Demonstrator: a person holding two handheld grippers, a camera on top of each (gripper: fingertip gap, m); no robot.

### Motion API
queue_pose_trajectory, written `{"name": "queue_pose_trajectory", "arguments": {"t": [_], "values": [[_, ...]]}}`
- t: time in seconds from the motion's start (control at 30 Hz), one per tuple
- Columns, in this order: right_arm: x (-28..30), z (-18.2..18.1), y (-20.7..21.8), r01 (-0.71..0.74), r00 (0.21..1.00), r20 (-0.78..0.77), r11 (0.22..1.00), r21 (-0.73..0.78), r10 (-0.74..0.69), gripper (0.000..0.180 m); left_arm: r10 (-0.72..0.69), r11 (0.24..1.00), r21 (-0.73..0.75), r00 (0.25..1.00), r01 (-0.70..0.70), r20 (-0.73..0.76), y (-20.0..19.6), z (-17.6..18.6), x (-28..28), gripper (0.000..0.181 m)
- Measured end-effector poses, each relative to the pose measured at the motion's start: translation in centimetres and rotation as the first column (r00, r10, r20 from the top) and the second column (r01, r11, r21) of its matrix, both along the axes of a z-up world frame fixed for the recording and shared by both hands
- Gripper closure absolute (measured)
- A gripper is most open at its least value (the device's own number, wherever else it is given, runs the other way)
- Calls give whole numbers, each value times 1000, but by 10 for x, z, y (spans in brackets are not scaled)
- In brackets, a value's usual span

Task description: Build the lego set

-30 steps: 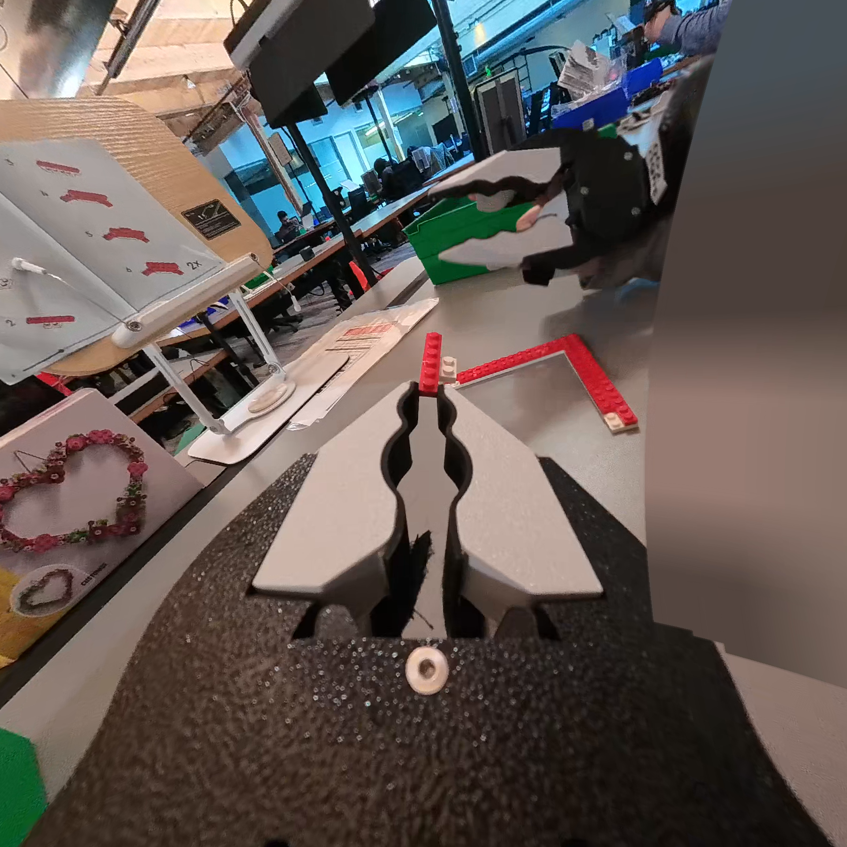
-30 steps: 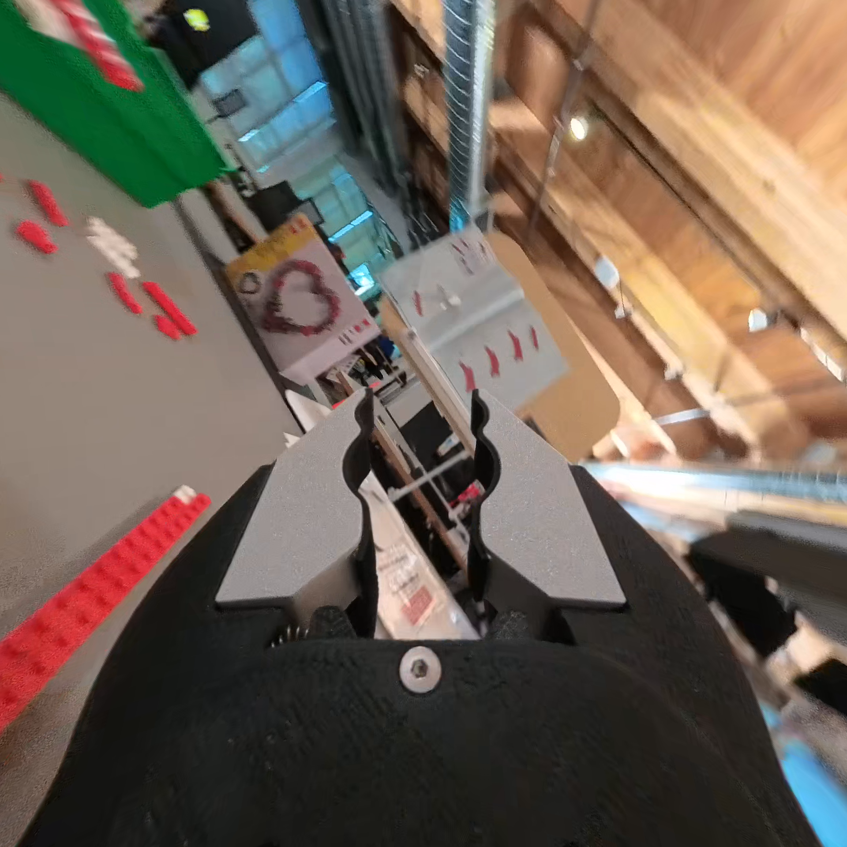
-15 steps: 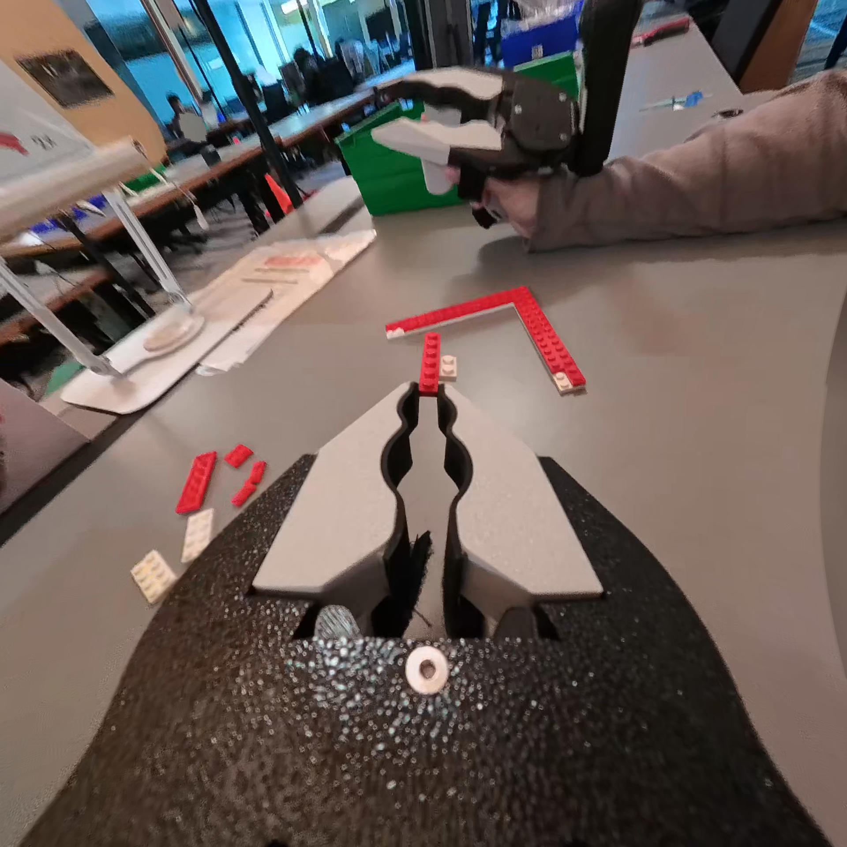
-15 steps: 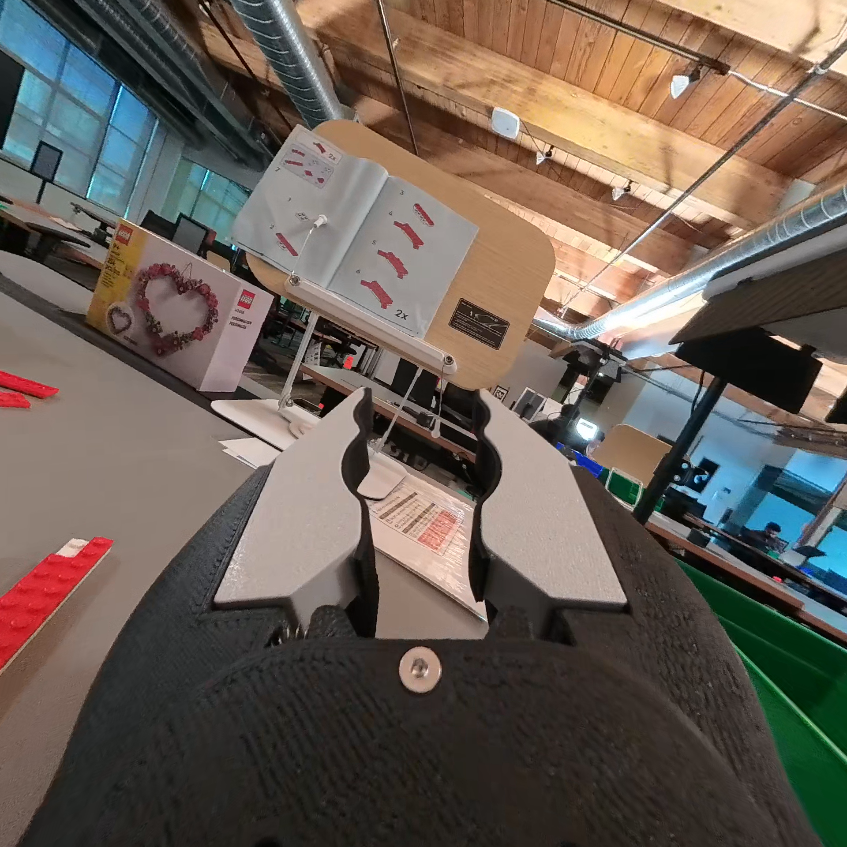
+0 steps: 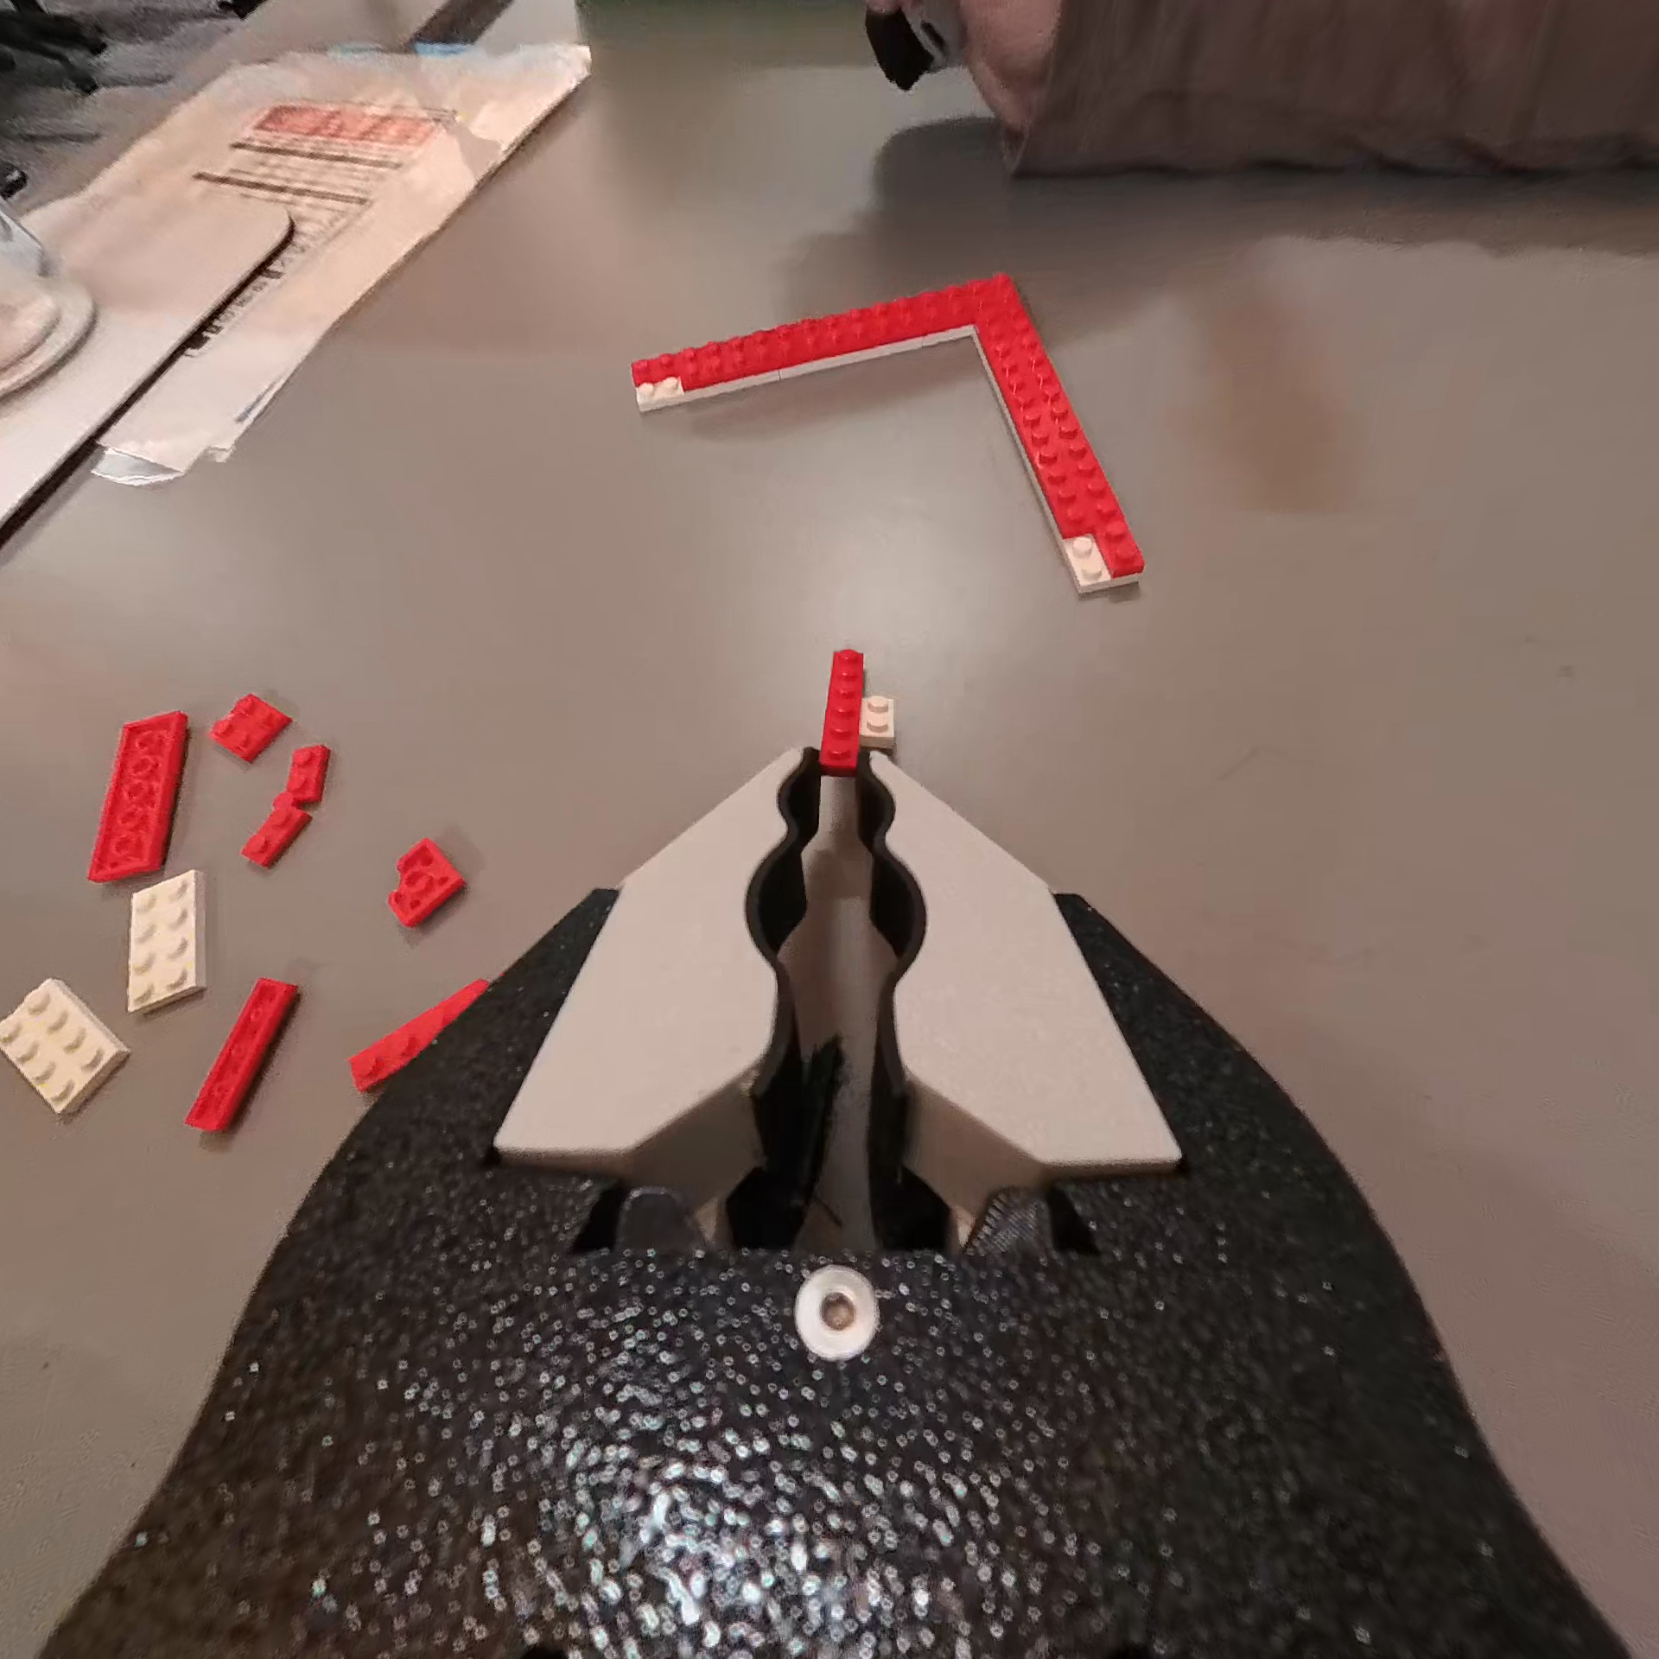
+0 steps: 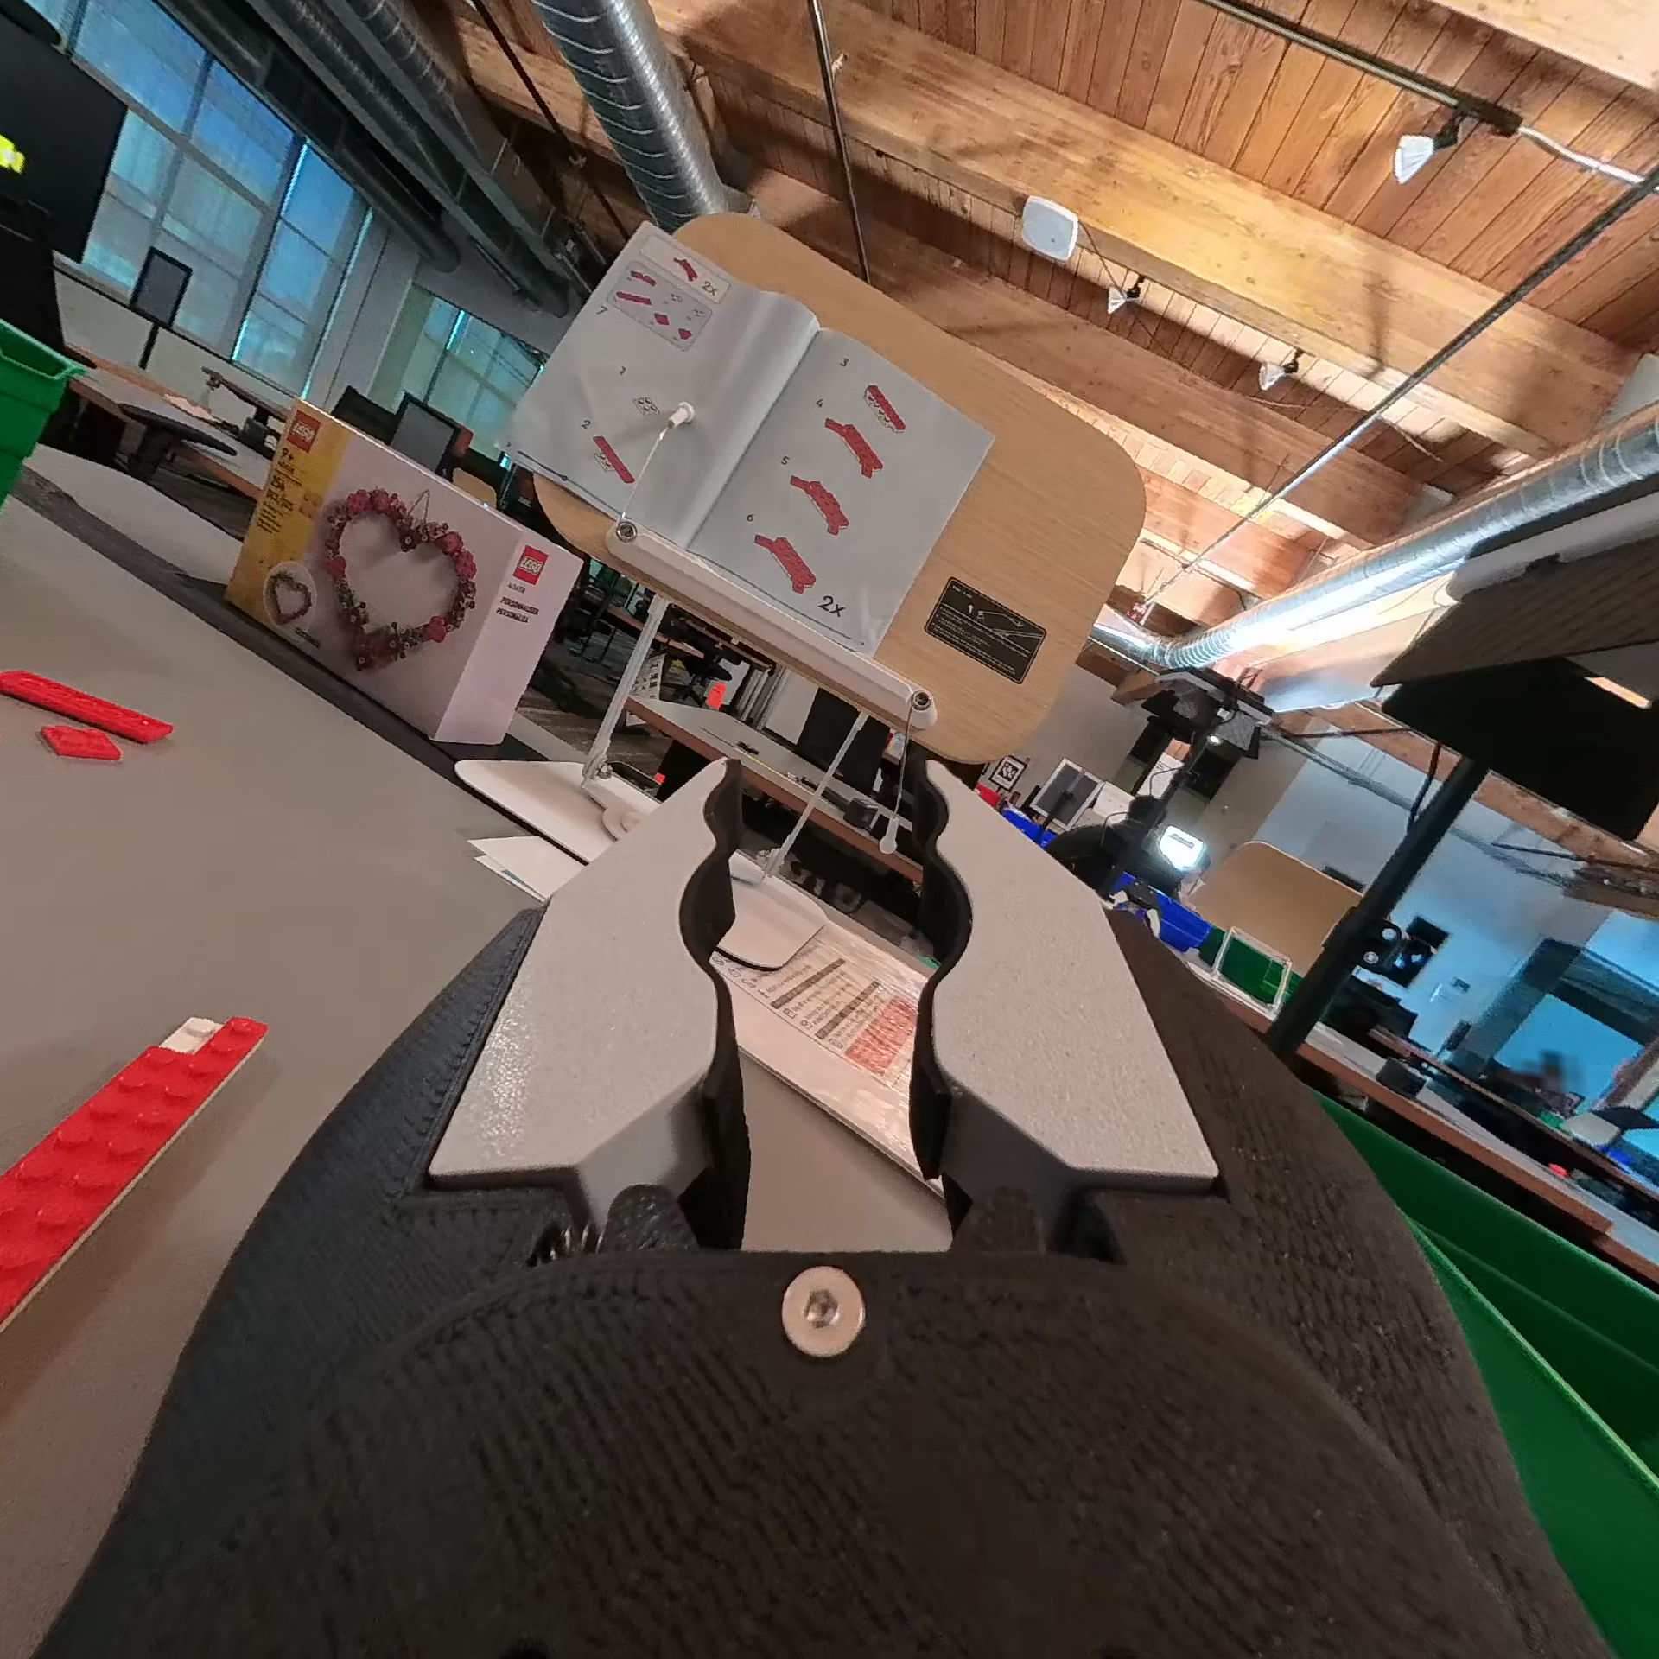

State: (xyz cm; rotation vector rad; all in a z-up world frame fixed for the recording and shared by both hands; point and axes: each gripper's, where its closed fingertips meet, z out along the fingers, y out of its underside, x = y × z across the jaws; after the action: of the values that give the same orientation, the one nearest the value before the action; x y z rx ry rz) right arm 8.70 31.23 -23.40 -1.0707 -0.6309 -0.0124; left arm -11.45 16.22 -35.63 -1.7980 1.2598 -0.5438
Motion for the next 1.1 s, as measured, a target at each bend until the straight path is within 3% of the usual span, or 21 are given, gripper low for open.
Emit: {"name": "queue_pose_trajectory", "arguments": {"t": [0.57,0.83,1.0,1.1], "values": [[-4,-3,0,-15,1000,18,1000,-11,16,146,16,998,-59,999,-19,-44,-1,-10,-3,175],[-5,-4,1,-10,1000,28,1000,-14,10,147,35,988,-147,999,-39,-26,-2,-12,-4,151],[-4,-4,1,-15,1000,19,1000,-12,15,147,46,998,-53,991,-40,124,4,15,-3,157],[-3,-3,1,-16,1000,14,1000,-12,16,147,76,977,178,973,-116,220,16,50,-9,158]]}}
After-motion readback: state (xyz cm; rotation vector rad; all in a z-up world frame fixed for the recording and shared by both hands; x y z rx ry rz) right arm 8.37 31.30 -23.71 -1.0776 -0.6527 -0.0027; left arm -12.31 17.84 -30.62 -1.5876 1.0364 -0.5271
